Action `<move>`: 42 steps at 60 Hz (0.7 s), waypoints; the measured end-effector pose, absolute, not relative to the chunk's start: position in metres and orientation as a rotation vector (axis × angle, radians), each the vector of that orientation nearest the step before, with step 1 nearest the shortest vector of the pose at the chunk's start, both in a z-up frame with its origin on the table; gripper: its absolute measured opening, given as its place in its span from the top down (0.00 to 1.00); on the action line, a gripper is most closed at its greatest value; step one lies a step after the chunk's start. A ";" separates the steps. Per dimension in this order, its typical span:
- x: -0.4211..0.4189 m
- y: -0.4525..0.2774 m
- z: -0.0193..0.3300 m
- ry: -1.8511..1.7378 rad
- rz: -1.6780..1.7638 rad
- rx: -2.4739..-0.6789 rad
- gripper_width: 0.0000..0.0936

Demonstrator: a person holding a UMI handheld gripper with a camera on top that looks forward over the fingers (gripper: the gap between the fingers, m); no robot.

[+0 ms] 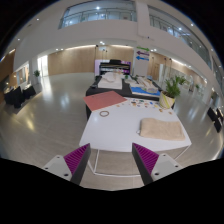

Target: Fold towel

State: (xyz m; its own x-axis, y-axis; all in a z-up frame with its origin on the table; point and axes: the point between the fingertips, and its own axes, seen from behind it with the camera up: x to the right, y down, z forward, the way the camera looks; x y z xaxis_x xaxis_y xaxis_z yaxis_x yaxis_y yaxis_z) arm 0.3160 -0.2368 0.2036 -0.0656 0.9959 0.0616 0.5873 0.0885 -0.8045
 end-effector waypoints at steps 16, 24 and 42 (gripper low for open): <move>0.290 -0.170 0.174 -1.624 0.701 -1.627 0.08; 0.259 -0.121 0.152 -1.572 0.638 -1.641 0.09; 0.158 -0.062 0.080 -1.567 0.640 -1.632 0.08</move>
State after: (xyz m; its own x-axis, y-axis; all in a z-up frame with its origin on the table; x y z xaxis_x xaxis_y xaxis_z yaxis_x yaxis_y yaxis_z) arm 0.1583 -0.0618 0.0805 0.1170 0.9815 0.1516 0.5950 0.0529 -0.8020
